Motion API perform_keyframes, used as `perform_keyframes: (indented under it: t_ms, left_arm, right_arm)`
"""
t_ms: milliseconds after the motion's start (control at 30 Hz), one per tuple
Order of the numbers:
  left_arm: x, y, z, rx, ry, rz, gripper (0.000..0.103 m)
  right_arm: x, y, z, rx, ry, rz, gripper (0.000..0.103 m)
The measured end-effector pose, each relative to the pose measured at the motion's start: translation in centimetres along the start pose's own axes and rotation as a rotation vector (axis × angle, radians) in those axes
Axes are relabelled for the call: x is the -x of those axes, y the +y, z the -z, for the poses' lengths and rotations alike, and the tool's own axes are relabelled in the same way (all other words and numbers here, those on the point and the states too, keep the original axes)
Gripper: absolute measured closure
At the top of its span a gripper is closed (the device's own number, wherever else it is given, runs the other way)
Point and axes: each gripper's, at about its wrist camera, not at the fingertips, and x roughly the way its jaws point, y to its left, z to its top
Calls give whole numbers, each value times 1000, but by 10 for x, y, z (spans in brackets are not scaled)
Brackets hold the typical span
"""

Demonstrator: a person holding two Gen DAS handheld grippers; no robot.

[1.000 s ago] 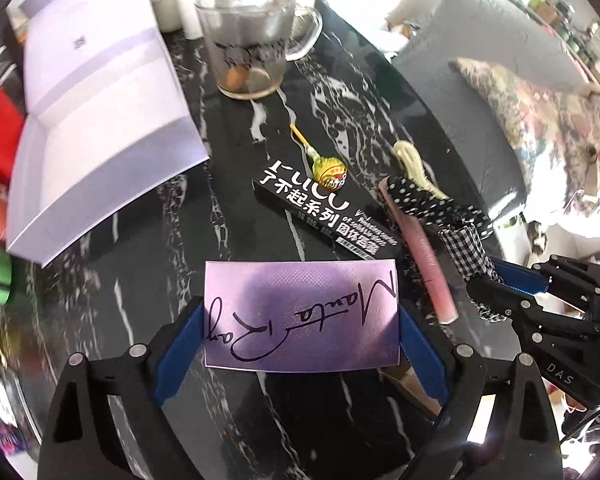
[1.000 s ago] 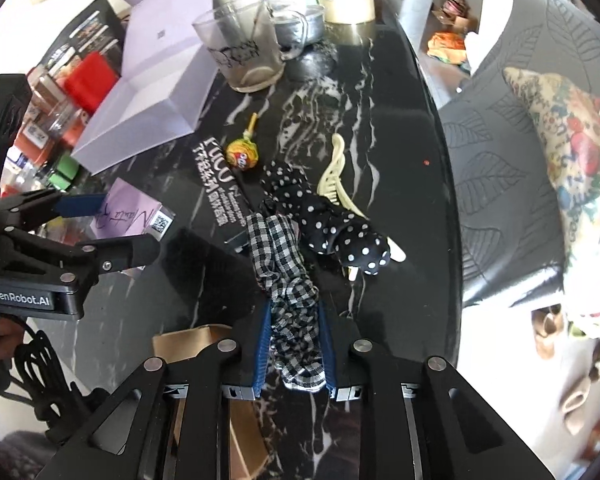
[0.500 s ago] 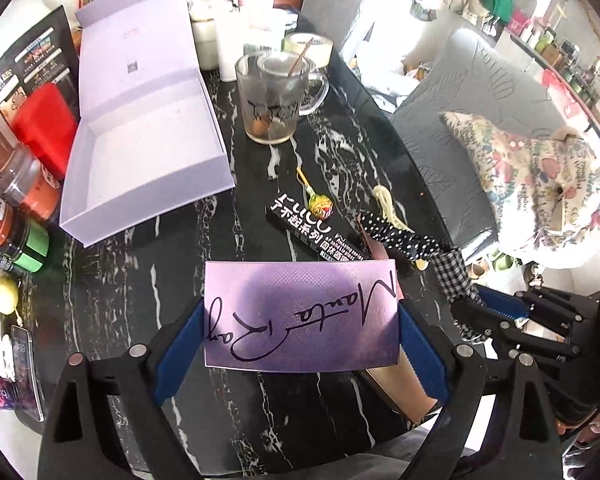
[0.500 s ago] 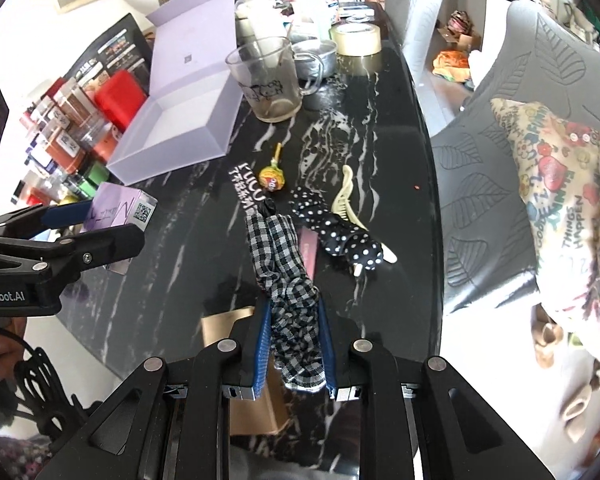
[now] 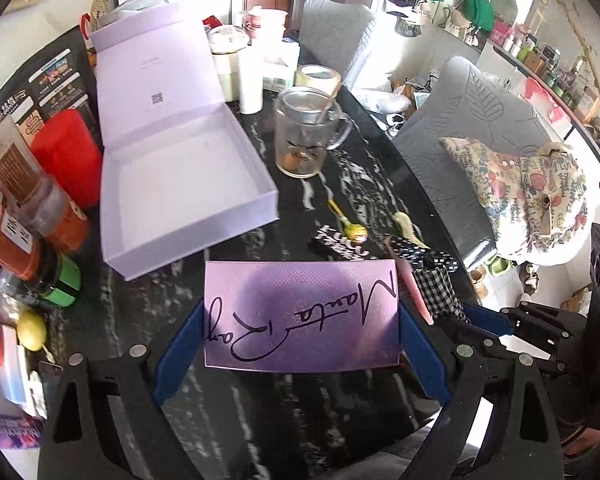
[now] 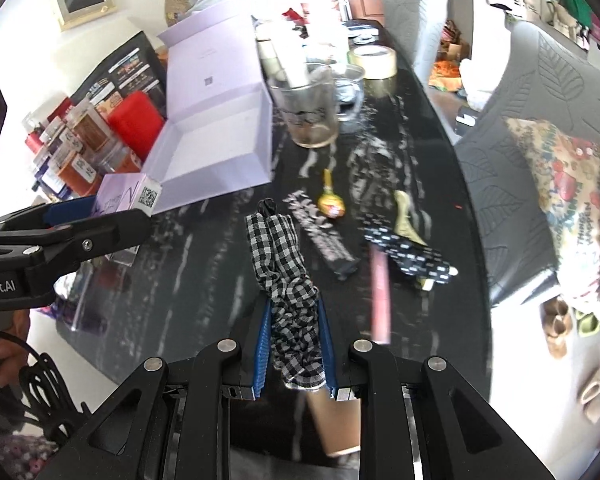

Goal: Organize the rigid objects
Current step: 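Carry the card and scrunchie over the lavender box with both grippers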

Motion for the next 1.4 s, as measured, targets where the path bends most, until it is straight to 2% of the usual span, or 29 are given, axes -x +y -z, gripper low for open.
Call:
perform_keyframes:
  t_ms: [400, 700, 1167, 1400]
  left_arm:
    - [7, 71, 4, 45, -1, 3, 10]
    - [7, 115, -6, 52, -18, -31, 10]
    - [-16, 162, -33, 109, 3, -11, 10]
    - [-28, 172, -57, 92, -13, -29, 10]
  right_arm:
    - [-28, 71, -17, 40, -1, -24, 81]
    - [-52, 113, -35, 57, 6, -35, 81]
    - [-92, 139, -73, 63, 47, -13, 81]
    - [-109, 138, -98, 65, 47, 4, 81]
